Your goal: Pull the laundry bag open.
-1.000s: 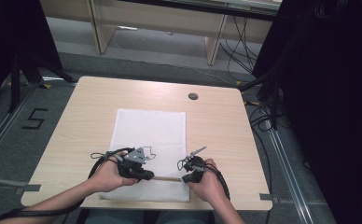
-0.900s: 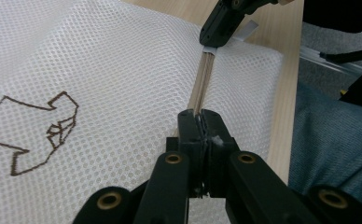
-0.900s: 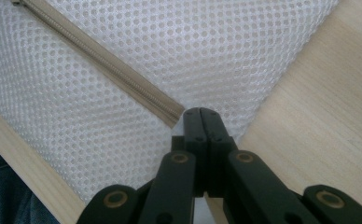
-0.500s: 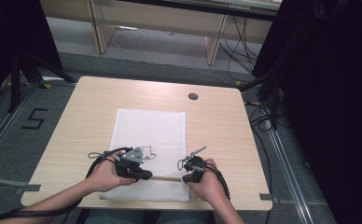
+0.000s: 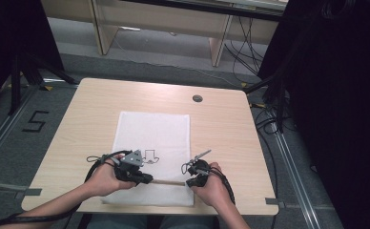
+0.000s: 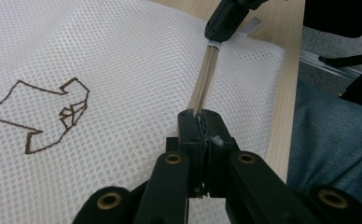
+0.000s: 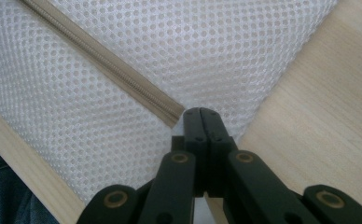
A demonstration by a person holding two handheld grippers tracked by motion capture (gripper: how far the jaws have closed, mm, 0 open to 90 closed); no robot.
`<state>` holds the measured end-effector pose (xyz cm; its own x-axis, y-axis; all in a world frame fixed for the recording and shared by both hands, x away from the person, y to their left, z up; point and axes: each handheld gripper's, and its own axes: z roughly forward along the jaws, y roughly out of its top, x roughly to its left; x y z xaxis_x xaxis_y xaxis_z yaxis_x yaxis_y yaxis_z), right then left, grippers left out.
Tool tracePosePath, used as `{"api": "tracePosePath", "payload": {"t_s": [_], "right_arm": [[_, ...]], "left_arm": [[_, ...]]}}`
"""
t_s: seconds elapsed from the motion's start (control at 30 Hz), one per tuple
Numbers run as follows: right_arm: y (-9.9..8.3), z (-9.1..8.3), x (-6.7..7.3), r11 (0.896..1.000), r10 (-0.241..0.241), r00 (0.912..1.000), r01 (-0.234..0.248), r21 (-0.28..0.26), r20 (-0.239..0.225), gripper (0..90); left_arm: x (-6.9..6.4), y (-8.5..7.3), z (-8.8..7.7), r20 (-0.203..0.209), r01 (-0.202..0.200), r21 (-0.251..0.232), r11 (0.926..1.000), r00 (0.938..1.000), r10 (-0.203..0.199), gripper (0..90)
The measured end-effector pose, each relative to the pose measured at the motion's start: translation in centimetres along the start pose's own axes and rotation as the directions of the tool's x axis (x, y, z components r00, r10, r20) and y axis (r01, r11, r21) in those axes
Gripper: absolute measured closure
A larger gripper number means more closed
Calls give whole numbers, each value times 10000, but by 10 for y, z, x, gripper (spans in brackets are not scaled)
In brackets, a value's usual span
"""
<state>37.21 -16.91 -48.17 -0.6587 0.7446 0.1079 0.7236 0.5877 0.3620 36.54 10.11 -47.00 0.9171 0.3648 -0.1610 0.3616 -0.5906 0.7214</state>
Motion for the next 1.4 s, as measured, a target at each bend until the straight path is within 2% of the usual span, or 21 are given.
{"api": "tracePosePath", "payload": {"t_s": [0.1, 0.23, 0.3, 0.33, 0.37, 0.4, 0.47, 0.5, 0.57, 0.67, 0.7, 0.77, 0.83, 0.87, 0.93, 1.03, 1.13, 1.2, 1.3, 1.33, 1.4], "right_arm": [[0, 0, -1, 10000, -63, 10000, 63, -38, -28, 900], [0, 0, -1, 10000, -70, 10000, 70, -28, -42, 900], [0, 0, 0, 10000, -74, 10000, 74, -45, -32, 900], [0, 0, -1, 10000, -75, 10000, 74, -51, -34, 900], [0, 0, -1, 10000, -77, 10000, 77, -50, -35, 900], [0, 0, -1, 9999, -89, 10000, 89, -52, -42, 900], [0, 0, 0, 10000, -50, 10000, 50, -37, -45, 900], [0, 0, 0, 10000, -49, 10000, 49, -38, -42, 900], [0, 0, -1, 10000, -71, 10000, 71, -46, -30, 900], [0, 0, 0, 10000, -72, 10000, 72, -48, -28, 900], [0, 0, -1, 10000, -77, 10000, 77, -51, -35, 900], [0, 0, 0, 10000, -44, 10000, 43, -45, -74, 900], [0, 0, 0, 10000, -55, 10000, 55, -39, -43, 900], [0, 0, 0, 10000, -26, 10000, 26, -39, -55, 900], [0, 0, 0, 10000, -45, 10000, 45, -46, -74, 900], [0, 0, 0, 10000, -49, 10000, 48, -51, -66, 900], [0, 0, 0, 10000, -37, 10000, 36, -40, -73, 900], [0, 0, 0, 10000, -54, 10000, 53, -52, -53, 900], [0, 0, 0, 10000, -52, 10000, 51, -54, -62, 900], [0, 0, 0, 10000, -56, 10000, 56, -56, -54, 900], [0, 0, -1, 9999, -144, 9999, 144, -68, -46, 900]], "left_arm": [[0, -1, 0, 40, 187, -48, 9998, 9998, -187, 879], [1, -1, -1, 24, 40, -39, 10000, 10000, -40, 879], [1, -2, -2, 37, 65, -13, 10000, 10000, -65, 879], [0, -2, -2, 26, 228, -36, 9997, 9997, -228, 879], [1, -2, -2, 24, 69, -22, 10000, 10000, -69, 879], [1, -3, -3, 24, 243, -40, 9997, 9997, -243, 879], [2, -4, -4, -30, 118, -5, 9999, 9999, -118, 879], [2, -4, -4, 17, 263, -96, 9996, 9997, -262, 879], [3, -5, -5, -53, 123, 5, 9999, 9999, -123, 879], [3, -6, -5, 18, 238, -75, 9997, 9997, -238, 879], [2, -6, -6, 27, 408, -109, 9991, 9992, -407, 879], [4, -6, -7, -21, 115, -21, 9999, 9999, -115, 879], [3, -7, -7, -13, 314, -82, 9995, 9995, -315, 879], [3, -7, -8, -62, 227, -23, 9997, 9997, -227, 879], [3, -8, -8, 46, 470, -132, 9988, 9989, -470, 879], [4, -8, -9, -20, 223, -61, 9997, 9997, -223, 879], [4, -8, -10, -27, 263, -84, 9996, 9997, -263, 879], [4, -9, -10, 24, 483, -143, 9987, 9988, -482, 879], [5, -10, -11, 15, 460, -112, 9989, 9989, -460, 879], [5, -10, -12, -17, 307, -102, 9995, 9995, -307, 879], [5, -10, -12, -8, 383, -141, 9992, 9993, -383, 878]]}}
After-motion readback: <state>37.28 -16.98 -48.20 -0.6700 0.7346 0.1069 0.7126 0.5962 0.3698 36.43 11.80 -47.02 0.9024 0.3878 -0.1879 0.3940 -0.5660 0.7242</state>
